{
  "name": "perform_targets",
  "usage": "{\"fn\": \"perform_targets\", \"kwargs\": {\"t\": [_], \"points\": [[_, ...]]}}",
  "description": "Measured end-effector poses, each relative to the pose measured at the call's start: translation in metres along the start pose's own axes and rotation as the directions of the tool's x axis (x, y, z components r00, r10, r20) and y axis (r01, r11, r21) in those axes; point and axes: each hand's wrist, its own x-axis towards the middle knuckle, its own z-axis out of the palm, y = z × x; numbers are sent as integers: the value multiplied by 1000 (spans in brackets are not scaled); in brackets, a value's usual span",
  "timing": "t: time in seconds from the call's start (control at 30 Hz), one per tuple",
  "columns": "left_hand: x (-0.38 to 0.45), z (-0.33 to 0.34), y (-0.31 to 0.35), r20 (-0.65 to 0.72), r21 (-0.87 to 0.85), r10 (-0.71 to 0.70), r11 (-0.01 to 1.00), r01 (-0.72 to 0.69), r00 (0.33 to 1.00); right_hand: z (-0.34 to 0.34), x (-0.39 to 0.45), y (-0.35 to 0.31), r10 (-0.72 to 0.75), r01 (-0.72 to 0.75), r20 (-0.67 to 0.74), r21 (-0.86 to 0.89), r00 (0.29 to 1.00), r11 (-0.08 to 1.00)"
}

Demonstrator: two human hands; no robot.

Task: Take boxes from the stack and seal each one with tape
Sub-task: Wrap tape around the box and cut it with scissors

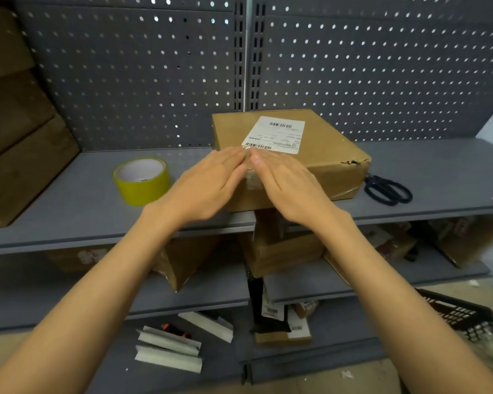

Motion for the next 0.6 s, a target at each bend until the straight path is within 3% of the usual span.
{"fn": "perform_targets", "kwargs": {"t": [0.2,0.33,0.43,0.6], "points": [[-3,-14,-7,-25,-85,-15,996,13,1000,-14,-8,34,90,-93,-38,-108,995,990],[12,-13,9,-196,-135,22,990,-49,980,-17,7,32,6,-2,-81,57,997,998],[17,-2,9,-125,-124,99,986,-115,987,-8,18,25,-59,71,-111,104,992,992],[18,9,-12,-28,9,141,990,-141,990,14,14,37,-196,143,-221,-233,956,962]]}}
